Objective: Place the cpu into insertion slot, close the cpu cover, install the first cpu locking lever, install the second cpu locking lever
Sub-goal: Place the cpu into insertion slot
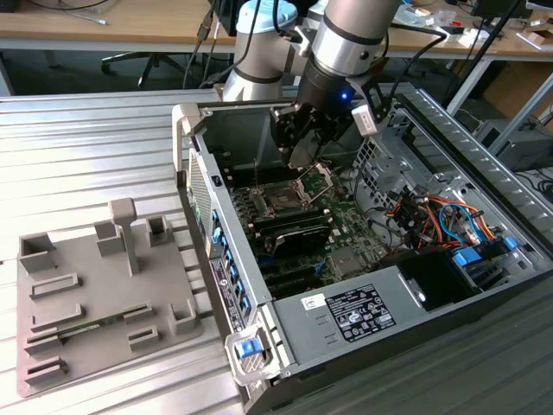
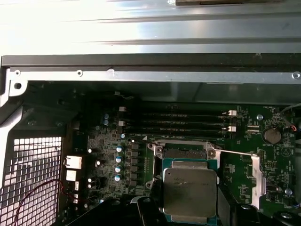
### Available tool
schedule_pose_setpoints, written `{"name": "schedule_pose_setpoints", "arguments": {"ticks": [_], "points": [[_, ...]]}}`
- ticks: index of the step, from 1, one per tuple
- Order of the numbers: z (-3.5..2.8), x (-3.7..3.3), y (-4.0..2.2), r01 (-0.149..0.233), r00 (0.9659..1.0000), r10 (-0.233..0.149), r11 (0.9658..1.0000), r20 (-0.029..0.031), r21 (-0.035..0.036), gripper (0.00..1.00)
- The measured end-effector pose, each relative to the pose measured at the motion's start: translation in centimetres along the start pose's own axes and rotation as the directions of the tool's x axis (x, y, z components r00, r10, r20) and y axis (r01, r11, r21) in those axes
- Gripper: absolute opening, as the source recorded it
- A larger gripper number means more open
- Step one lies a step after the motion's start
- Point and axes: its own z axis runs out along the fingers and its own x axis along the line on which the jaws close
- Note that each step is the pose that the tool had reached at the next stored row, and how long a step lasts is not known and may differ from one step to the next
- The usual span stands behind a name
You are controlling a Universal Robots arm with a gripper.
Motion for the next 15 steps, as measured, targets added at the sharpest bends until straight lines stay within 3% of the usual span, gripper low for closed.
{"name": "schedule_pose_setpoints", "arguments": {"ticks": [3,6,8,9,15], "points": [[0.07,0.00,0.00,0.000,1.0000,0.000,1.0000,0.0000,0.0039,0.55],[0.08,0.00,0.00,0.000,1.0000,0.000,0.9998,-0.0008,0.0210,0.55],[0.09,0.00,0.00,-0.001,1.0000,0.001,0.9984,-0.0020,0.0572,0.55],[0.10,0.00,-0.01,-0.002,1.0000,0.002,0.9976,-0.0024,0.0686,0.55],[0.21,0.00,-0.01,-0.001,1.0000,0.002,0.9976,-0.0025,0.0694,0.55]]}}
